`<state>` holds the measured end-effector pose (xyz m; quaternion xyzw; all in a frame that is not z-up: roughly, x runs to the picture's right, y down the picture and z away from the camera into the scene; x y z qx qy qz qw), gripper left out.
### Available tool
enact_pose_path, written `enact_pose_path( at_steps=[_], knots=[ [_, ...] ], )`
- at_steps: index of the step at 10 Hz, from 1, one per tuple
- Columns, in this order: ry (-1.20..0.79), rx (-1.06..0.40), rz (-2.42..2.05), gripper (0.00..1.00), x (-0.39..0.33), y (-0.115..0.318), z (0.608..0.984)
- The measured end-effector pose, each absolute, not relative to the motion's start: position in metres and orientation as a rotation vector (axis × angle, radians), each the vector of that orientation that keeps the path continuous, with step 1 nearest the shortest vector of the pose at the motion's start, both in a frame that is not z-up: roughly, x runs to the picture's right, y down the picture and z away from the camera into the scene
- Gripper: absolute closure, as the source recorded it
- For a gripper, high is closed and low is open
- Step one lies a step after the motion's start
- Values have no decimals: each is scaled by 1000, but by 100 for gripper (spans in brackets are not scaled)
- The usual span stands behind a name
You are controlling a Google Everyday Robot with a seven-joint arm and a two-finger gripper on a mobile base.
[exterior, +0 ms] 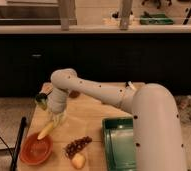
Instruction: Place banana in red bowl
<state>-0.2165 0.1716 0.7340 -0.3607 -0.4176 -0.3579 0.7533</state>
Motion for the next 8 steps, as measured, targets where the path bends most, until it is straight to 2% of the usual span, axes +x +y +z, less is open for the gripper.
enact_pose_path(
  at_steps=[8],
  knots=[
    [-905, -727, -856, 100, -229, 158, 719]
  ],
)
